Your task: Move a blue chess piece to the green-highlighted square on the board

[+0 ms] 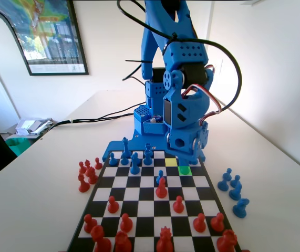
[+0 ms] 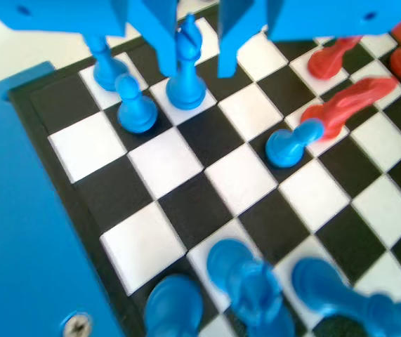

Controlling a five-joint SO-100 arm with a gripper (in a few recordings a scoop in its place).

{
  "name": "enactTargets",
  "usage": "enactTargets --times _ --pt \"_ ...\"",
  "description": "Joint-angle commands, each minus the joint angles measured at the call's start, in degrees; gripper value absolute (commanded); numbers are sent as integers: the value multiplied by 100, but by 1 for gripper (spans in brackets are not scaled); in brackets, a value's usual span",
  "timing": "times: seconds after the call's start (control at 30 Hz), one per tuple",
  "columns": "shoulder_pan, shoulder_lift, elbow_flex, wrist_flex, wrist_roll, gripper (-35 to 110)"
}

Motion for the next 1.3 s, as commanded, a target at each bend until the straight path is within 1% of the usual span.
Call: enactTargets --times 0.0,0.2,0.4,0.73,0.9,1.0,1.07,1.27 --pt "-35 70 62 -18 -79 12" --pt "-62 167 26 44 -35 13" --pt "-176 352 -246 457 229 14" --pt "-202 729 -1213 1670 519 13" --pt "-167 1028 -1503 2118 633 5" --pt "-167 1266 -1573 2232 940 1" --pt "-158 1477 -1608 2276 1274 1" --pt "26 2312 -1986 2900 2188 1"
